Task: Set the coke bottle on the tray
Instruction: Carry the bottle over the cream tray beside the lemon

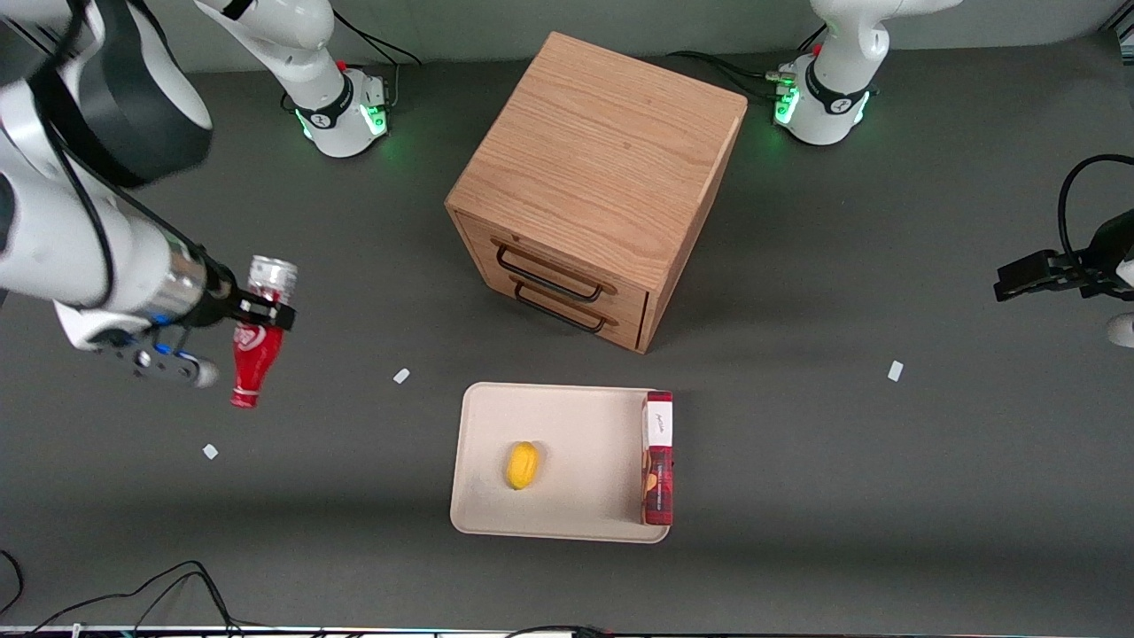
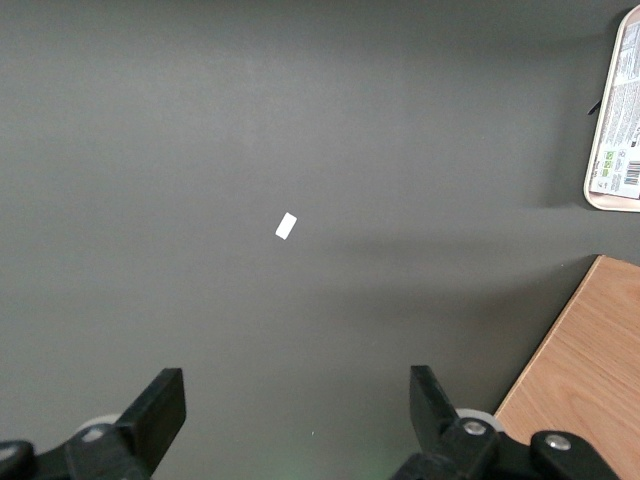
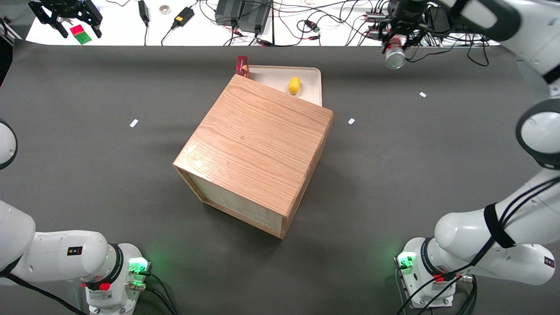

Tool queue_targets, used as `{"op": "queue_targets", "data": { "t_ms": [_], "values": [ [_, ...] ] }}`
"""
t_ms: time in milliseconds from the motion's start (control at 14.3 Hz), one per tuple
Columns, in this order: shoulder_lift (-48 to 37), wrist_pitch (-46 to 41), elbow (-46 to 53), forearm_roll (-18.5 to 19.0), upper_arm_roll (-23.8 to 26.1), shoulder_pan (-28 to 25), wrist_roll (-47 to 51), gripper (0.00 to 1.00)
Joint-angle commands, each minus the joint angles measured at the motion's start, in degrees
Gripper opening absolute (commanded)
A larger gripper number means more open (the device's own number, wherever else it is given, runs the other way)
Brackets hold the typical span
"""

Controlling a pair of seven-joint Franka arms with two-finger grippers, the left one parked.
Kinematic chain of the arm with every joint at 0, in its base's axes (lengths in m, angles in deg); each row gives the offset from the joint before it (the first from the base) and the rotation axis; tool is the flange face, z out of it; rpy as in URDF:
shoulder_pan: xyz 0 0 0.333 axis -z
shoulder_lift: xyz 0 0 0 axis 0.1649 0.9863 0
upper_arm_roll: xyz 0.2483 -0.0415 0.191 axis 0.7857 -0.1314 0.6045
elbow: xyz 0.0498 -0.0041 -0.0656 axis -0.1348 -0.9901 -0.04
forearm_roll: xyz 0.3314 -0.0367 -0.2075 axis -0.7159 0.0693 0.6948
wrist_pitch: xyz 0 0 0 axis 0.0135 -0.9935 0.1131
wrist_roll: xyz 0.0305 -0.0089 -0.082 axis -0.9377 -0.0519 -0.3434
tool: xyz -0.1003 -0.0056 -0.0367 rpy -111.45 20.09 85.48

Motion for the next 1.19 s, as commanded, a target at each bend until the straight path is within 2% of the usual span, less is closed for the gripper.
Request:
{"op": "queue_targets", "data": {
  "t_ms": [0,140,210,280,699,909,1118],
  "values": [
    [10.5,-2.6,11.1,6.5,-4.5,-12.2,0.1,0.00],
    [14.6,-1.6,16.3,6.3,-15.3,-24.4,0.1,0.00],
    [16.5,-0.4,17.9,6.0,-18.7,-28.4,0.2,0.00],
    [18.1,2.2,18.3,5.4,-20.0,-29.9,0.6,0.00],
    [25.8,18.4,19.2,4.4,-20.5,-30.7,0.1,0.00],
    [29.9,26.3,20.2,4.4,-23.6,-32.2,0.1,0.00],
    [32.6,29.9,20.1,4.5,-25.7,-33.2,-1.2,0.00]
  ]
}}
